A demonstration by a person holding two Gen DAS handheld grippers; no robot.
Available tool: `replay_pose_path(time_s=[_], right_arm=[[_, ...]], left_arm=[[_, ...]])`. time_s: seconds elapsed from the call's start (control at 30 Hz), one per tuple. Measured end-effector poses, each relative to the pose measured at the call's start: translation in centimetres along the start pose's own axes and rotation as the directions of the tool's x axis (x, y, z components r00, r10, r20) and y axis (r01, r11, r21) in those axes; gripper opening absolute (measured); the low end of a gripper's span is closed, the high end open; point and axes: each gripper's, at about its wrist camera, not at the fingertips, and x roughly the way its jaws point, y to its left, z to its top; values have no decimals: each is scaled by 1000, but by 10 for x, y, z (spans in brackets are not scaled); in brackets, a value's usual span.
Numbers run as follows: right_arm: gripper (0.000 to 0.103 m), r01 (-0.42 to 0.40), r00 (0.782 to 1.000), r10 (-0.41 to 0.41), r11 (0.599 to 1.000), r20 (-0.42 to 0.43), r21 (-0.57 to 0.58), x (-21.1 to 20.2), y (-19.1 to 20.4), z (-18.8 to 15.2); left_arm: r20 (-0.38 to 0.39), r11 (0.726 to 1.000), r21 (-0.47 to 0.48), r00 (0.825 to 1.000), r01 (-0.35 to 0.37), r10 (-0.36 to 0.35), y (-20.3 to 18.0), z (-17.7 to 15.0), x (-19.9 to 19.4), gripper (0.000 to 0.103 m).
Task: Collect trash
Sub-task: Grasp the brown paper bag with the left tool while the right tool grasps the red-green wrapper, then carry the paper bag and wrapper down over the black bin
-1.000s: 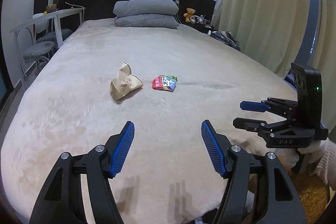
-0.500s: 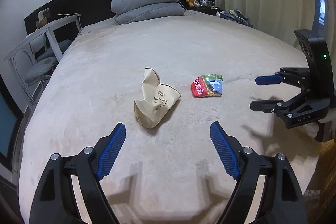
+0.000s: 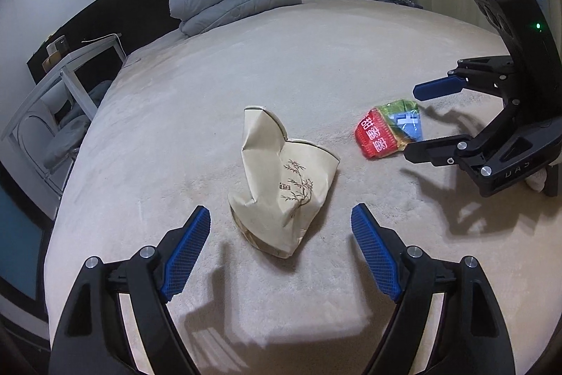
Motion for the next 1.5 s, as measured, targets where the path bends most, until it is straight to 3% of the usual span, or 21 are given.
replay_pose_path(time_s=[0.23,0.3,0.37,0.4,0.43,0.53,1.0,1.5], right_arm=[[84,24,999,-25,999,-27,-35,17,6,4],[84,30,999,-31,998,-24,-53,19,11,3],[84,30,999,-32,997,-23,-65,20,14,3],[77,14,999,-16,998,-32,-68,21,15,2],[63,6,999,-9,998,-37,-69,22,14,2],[61,15,1000,-16,998,-25,-68,17,16,1],[59,13,1000,-12,999,25,-35,-27,18,-8],[60,40,996,-42,999,82,26,-102,29,-37]], left_arm=[[13,997,64,999,-37,36,-4,4,13,80],[9,995,89,999,-38,37,-9,4,14,65],[5,993,99,998,-58,58,-10,5,16,62],[4,994,97,998,-55,55,-10,5,16,62],[2,994,94,999,-54,54,-10,5,16,61],[7,997,70,999,-40,39,-7,5,13,59],[47,998,51,999,-29,27,-11,1,-14,58],[142,999,-50,990,-9,15,-25,-1,-93,58]])
